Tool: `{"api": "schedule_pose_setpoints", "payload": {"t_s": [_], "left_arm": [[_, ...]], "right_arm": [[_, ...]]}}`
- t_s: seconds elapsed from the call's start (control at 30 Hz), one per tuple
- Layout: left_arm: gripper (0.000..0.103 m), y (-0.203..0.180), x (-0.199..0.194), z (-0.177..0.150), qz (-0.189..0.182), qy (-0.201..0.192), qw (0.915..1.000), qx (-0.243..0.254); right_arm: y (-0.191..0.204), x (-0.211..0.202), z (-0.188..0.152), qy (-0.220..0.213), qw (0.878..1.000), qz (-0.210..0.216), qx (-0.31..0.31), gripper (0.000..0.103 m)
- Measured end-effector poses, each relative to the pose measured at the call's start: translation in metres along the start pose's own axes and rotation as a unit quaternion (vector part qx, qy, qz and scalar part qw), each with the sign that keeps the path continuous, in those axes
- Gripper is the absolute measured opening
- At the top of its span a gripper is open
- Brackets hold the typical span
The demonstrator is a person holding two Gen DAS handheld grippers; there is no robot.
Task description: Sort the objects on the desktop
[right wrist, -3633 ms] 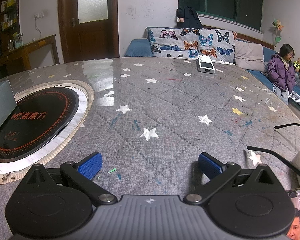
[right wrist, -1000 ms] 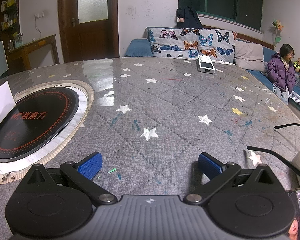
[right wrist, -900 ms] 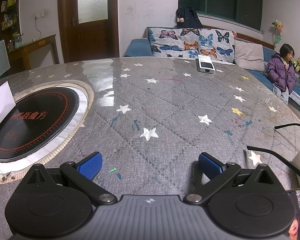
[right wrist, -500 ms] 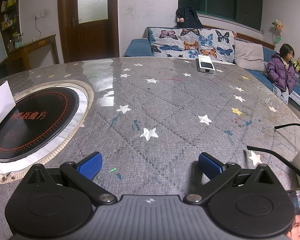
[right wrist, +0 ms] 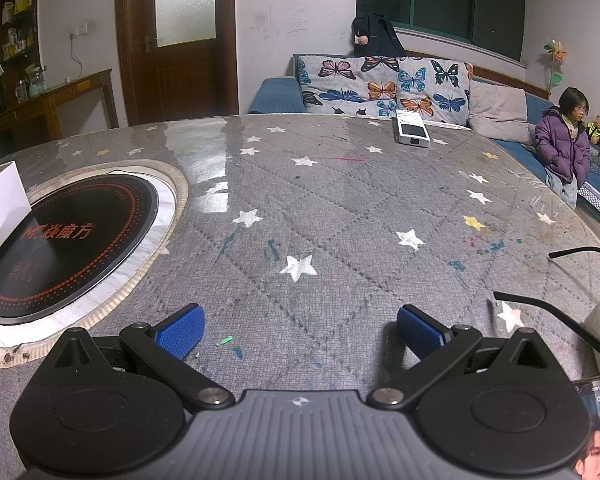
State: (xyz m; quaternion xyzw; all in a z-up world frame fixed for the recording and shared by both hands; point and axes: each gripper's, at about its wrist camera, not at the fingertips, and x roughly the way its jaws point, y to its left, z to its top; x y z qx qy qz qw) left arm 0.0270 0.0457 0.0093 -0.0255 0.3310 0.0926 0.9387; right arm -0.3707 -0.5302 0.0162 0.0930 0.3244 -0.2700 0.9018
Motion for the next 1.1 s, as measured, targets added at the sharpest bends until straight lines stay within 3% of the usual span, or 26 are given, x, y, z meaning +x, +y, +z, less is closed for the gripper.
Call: {"api": "schedule_pose_setpoints", "payload": {"t_s": [1.1], "left_arm": [[0.103,0.0009,0.0003,-0.0009,0.000,0.000,1.0000,0.000]], "right_arm": [[0.0002,-0.0001,0.0003,0.000,1.000,0.000,0.000,0.103]]}}
